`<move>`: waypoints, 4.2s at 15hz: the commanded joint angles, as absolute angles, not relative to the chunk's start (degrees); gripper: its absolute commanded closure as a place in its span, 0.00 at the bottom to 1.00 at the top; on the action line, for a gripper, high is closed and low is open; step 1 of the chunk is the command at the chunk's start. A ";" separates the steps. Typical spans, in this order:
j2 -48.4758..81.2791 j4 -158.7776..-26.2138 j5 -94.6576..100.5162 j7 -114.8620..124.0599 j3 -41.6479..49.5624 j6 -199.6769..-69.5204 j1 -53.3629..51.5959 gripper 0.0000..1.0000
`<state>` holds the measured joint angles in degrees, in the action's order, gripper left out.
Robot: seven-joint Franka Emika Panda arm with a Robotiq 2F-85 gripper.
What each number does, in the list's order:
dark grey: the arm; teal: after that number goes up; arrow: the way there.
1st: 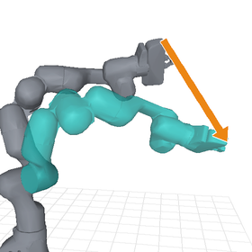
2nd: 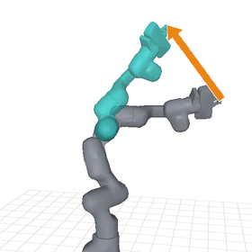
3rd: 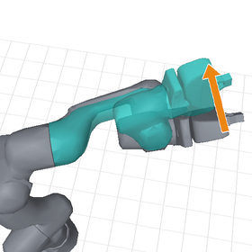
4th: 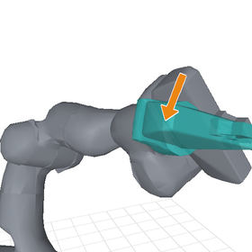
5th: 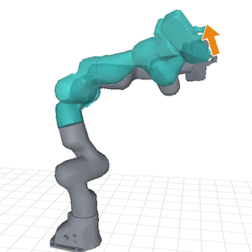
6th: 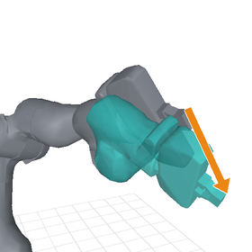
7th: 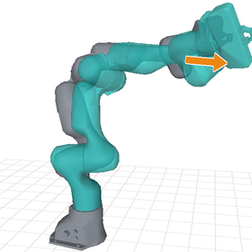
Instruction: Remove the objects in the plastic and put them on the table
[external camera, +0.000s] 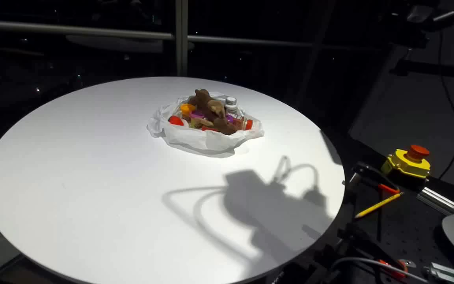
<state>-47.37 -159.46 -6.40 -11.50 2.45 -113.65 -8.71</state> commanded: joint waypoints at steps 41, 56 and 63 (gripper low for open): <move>22.03 -114.44 -0.57 12.01 1.00 -143.60 -3.41 0.00; 44.32 -84.98 0.55 23.55 7.01 -128.81 -4.12 0.65; 28.82 -97.04 4.19 24.47 6.71 -129.89 -8.77 0.91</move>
<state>37.92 -89.73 1.23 22.71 6.17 -129.67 -5.72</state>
